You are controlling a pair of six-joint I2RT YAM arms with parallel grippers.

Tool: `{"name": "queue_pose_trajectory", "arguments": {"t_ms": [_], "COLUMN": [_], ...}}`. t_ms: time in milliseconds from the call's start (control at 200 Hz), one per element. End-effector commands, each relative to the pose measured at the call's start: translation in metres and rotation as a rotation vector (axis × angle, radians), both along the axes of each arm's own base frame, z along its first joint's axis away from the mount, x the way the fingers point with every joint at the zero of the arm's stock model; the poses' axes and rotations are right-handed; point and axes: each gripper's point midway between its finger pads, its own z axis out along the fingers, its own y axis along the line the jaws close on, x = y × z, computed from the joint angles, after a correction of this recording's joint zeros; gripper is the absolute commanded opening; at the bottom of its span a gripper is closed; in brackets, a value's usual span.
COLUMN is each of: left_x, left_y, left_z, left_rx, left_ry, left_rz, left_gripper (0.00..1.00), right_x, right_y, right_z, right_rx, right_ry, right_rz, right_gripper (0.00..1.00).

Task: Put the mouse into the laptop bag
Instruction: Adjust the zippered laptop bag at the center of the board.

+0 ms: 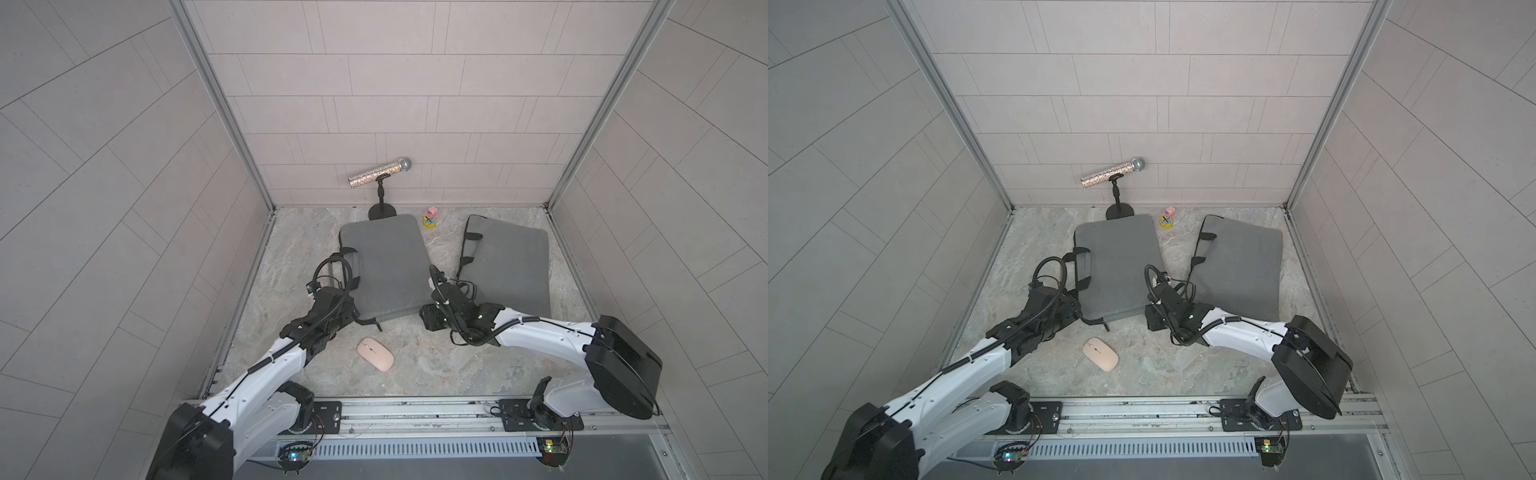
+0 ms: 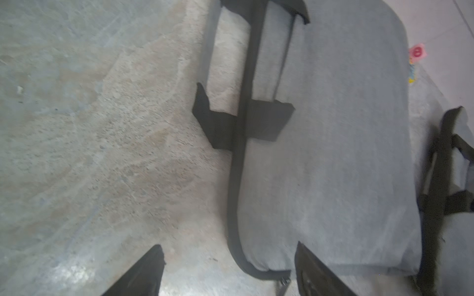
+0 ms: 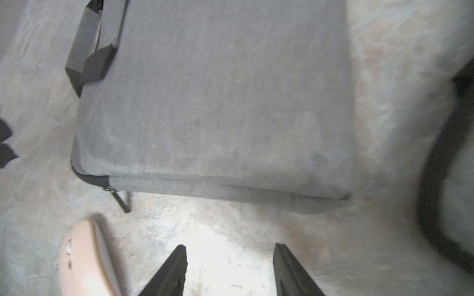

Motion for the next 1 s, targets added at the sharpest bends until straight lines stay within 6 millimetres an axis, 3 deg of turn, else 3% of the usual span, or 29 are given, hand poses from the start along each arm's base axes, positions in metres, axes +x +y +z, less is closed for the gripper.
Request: {"name": "queue_pose_trajectory", "arguments": {"t_ms": [0,80,210,535,655,801,996], "left_x": [0.011,0.014,0.018,0.017,0.018,0.022,0.031], "left_y": [0.000,0.003,-0.001,-0.003,-0.007,-0.011,-0.019], "left_z": [-0.003,-0.002,0.006,0.015,0.012,0.008,0.001], "left_rx": [-0.076,-0.095,-0.108,-0.122,-0.137,-0.148,-0.175], "left_ry": [-0.017,-0.035,-0.074,-0.105,-0.094,-0.086,-0.085], "left_rz": [-0.010,-0.005,-0.029,-0.042,-0.054,-0.063,-0.083], "left_gripper": [0.83,0.83,0.83,0.86,0.87,0.87,0.87], "right_x": [0.004,0.010,0.029,0.085,0.100,0.093,0.056], "right_y": [0.024,0.029,0.017,-0.067,-0.082,-0.071,-0.045], "right_z": [-0.004,-0.016,-0.036,-0.056,-0.051,-0.035,-0.013], "right_rx": [0.057,0.046,0.044,0.013,0.011,0.013,0.068], "right_ry": [-0.008,0.013,0.056,0.111,0.137,0.098,-0.011], "right_rz": [-0.009,-0.023,-0.083,-0.290,-0.294,-0.220,-0.088], "right_gripper": [0.48,0.47,0.41,0.40,0.42,0.54,0.73]}}
